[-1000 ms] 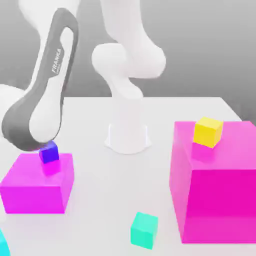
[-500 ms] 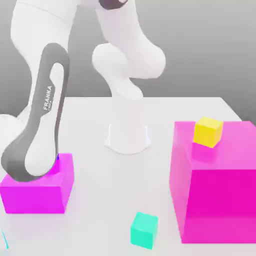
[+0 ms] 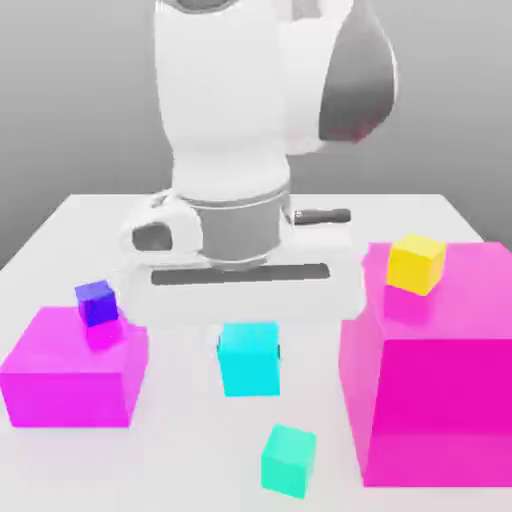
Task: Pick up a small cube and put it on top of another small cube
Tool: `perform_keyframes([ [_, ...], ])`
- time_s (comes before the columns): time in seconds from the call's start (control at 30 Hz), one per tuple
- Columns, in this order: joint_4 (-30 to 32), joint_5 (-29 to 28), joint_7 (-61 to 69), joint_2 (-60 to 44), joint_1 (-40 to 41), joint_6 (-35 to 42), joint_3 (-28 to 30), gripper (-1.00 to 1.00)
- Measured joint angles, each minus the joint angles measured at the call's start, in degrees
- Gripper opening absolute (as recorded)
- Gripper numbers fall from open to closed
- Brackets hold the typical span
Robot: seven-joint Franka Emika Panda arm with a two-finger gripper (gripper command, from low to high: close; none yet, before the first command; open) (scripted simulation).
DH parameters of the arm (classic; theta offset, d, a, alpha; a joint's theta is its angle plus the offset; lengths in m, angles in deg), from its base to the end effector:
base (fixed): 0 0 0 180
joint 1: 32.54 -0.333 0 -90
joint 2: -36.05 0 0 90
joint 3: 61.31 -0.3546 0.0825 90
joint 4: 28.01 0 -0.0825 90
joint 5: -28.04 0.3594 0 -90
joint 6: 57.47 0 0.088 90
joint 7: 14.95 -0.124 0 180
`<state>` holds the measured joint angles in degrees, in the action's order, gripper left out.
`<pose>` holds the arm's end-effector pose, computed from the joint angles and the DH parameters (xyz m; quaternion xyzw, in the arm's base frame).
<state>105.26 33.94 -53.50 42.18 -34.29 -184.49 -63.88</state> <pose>0.4667 0.0403 0.4191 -0.9454 0.3237 0.0151 0.0356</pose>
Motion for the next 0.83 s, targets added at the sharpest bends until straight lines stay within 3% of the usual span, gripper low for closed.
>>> perform_keyframes([
  [0.33,7.4,0.48,13.86,20.91,-12.5,13.12,-8.35,-1.0],
  [0.47,13.15,0.87,15.14,20.08,-13.66,6.48,-9.9,-1.0],
  [0.5,14.29,0.97,15.2,19.55,-13.66,4.81,-10.13,1.0],
  [0.7,14.85,0.85,15.15,19.29,-13.64,3.96,-10.27,1.0],
  [0.83,10.43,0.47,15.18,21.71,-13.54,10.76,-9.7,1.0],
])
